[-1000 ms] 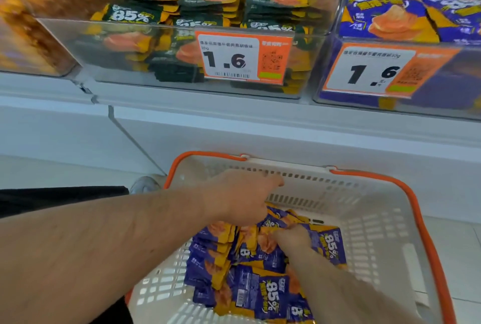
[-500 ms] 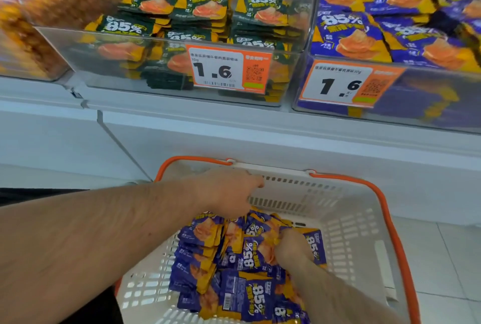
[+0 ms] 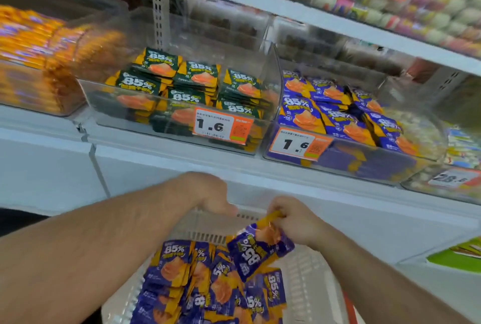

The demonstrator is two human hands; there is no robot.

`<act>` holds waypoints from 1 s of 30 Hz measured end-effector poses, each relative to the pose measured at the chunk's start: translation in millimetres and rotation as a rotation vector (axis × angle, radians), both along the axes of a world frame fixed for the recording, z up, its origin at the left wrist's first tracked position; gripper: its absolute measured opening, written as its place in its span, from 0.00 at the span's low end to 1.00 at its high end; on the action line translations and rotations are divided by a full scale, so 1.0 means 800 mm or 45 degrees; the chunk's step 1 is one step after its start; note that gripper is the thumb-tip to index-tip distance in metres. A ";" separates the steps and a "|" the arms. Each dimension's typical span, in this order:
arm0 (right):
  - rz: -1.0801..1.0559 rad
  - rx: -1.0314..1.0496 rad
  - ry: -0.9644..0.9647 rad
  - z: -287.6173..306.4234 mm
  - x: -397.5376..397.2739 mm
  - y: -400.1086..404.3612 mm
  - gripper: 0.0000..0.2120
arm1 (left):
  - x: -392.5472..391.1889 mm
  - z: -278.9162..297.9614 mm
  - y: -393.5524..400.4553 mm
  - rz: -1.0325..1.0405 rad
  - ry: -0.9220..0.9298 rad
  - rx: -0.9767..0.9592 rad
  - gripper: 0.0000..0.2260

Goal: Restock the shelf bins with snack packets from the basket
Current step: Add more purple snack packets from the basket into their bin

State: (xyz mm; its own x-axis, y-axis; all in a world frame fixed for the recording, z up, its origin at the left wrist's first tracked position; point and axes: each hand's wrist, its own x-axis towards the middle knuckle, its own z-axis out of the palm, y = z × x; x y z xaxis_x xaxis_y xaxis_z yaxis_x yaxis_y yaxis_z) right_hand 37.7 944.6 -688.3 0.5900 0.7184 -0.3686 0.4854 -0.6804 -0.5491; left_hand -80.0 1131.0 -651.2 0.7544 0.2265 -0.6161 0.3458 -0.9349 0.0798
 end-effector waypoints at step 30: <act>-0.132 0.764 -1.043 0.151 -0.034 0.038 0.23 | 0.029 0.146 -0.005 0.731 -1.420 -1.193 0.10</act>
